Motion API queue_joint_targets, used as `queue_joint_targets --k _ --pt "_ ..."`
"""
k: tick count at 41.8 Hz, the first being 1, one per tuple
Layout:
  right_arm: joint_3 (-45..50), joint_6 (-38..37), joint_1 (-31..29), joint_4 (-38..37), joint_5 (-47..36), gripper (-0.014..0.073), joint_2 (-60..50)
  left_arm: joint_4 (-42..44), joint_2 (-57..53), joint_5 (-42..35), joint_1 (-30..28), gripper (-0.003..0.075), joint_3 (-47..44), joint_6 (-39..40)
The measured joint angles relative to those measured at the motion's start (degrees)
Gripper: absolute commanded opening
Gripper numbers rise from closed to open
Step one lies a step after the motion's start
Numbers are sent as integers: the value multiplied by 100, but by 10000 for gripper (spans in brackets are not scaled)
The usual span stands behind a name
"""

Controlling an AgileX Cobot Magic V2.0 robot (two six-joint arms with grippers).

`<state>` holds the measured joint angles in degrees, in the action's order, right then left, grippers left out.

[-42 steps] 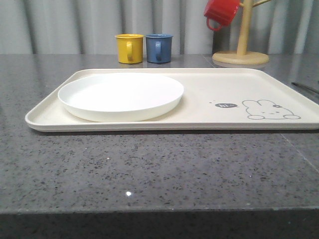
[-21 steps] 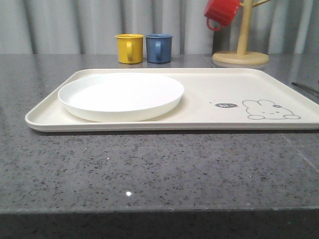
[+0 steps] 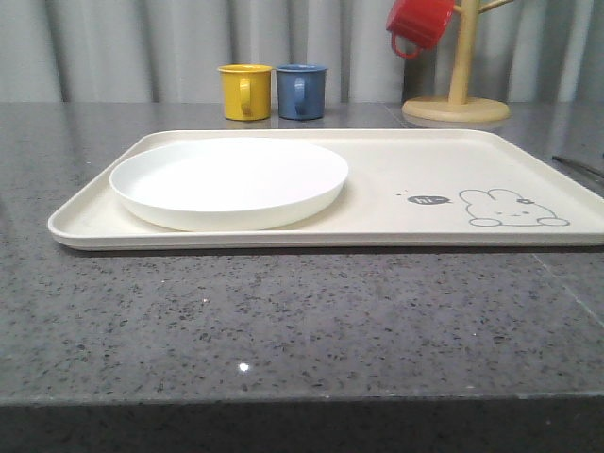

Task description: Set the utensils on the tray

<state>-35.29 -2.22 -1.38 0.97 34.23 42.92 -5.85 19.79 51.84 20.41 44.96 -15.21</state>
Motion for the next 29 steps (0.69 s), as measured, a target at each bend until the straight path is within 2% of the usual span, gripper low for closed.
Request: queue_joint_targets --k 5,12,23,29 --pt "-121 0 0 0 76 455 58 0 0 0 0 409 0 0" --pt "-930 73 0 0 579 455 569 0 0 0 0 409 0 0" --pt "-2468 468 0 280 1892 455 2251 0 0 0 0 409 0 0" --pt "-2983 509 0 308 2260 447 3215 0 0 0 0 409 0 0"
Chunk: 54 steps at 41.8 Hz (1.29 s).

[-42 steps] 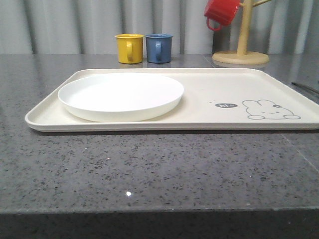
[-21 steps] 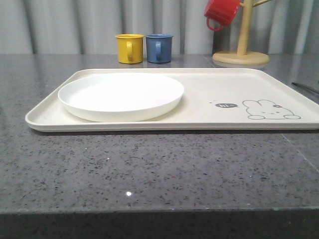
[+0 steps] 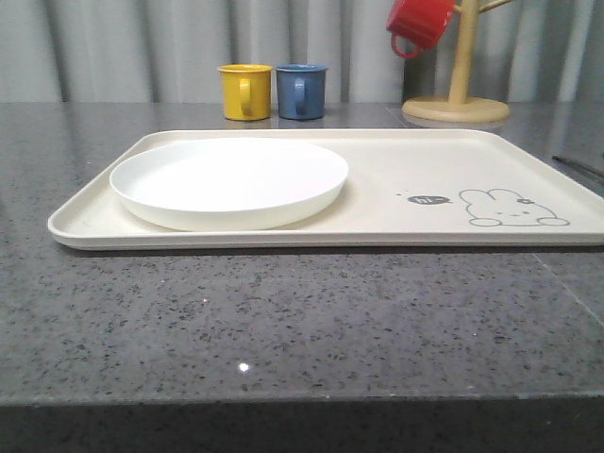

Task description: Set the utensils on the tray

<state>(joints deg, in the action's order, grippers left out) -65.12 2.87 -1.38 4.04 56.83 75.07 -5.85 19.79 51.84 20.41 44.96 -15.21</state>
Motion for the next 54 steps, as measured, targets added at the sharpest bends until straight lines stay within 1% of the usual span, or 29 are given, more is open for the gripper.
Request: queue_joint_targets --k 3,7,10,23,38,43,54 --pt "-184 5 0 0 55 398 387 0 0 0 0 409 0 0" --pt "-381 14 10 9 77 311 865 0 0 0 0 409 0 0" --pt "-510 18 10 9 77 288 1157 0 0 0 0 409 0 0" --pt "-992 103 155 45 65 288 1973 0 0 0 0 409 0 0" --pt "-1081 115 177 68 27 279 2267 0 0 0 0 409 0 0" --pt "-1109 117 177 68 13 218 2327 0 0 0 0 409 0 0" --pt "-1155 128 177 -44 50 -7 2361 0 0 0 0 409 0 0"
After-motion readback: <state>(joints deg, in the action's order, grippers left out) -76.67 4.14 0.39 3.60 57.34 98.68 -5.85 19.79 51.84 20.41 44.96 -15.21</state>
